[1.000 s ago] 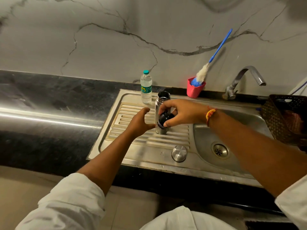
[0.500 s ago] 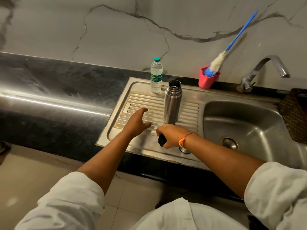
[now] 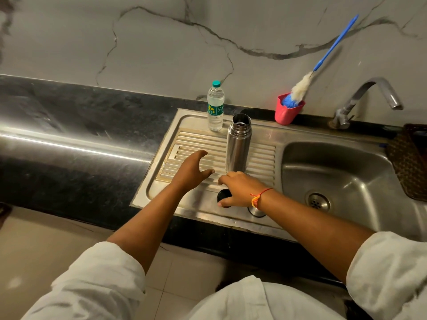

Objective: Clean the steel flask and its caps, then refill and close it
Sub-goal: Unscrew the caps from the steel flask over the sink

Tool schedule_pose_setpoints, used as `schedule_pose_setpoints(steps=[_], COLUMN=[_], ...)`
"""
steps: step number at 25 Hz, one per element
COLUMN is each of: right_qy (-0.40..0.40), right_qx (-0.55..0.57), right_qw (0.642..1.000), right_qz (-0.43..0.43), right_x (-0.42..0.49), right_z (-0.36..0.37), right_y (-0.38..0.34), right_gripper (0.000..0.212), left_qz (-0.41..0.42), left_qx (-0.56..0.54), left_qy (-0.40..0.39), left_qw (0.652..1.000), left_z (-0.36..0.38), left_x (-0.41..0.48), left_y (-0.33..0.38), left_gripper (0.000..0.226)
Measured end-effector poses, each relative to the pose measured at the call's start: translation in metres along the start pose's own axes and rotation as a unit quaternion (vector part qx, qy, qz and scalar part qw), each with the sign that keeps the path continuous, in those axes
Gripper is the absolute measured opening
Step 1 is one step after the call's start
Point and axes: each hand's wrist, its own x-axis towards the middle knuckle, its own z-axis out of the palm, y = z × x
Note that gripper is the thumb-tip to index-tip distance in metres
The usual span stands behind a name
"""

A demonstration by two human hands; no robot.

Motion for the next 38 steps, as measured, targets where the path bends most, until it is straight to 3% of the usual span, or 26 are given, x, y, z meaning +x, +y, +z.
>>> schedule_pose_setpoints(steps=[4,7,9,12,20,26,31,38], right_qy=[0.117,0.171,0.189,0.193,0.228,0.257,0.219,0.175], right_qx=[0.076,0.169,0.289,0.486,0.473,0.546,0.566,0.597], right_qw=[0.983,0.947,0.909,0.833,0.842,0.793,0.793,0.781], right_qz=[0.123,0.214,0.233,0.183,0.121,0.082,0.055,0.063], right_x=[-0.010,-0.014,-0.013,-0.012,-0.010,-0.043,-0.097,-0.172], right_z=[-0.022,-0.041,-0.050,-0.060,-0.062,-0.074,-0.069,-0.042], right_y=[0.020,0.044,0.056,0.058,0.063,0.112,0.188,0.275], right_gripper=[0.035,0.030,0.030,0.042,0.059,0.059,0.068,0.056], left_qz=[0.002,-0.003,-0.007,-0.010,0.005,0.042,0.067,0.055], left_qx=[-0.030,-0.091,-0.132,-0.184,-0.210,-0.201,-0.221,-0.253], left_qy=[0.004,-0.006,-0.020,-0.030,0.046,0.060,0.003,-0.098], left_qw=[1.000,0.996,0.991,0.982,0.977,0.977,0.973,0.961], left_z=[-0.002,-0.003,-0.002,0.001,0.017,0.041,0.087,0.176], left_x=[0.008,0.016,0.021,0.029,0.037,0.047,0.047,0.044], left_y=[0.006,0.021,0.036,0.057,0.084,0.139,0.209,0.286], left_gripper=[0.071,0.080,0.087,0.090,0.068,0.067,0.058,0.049])
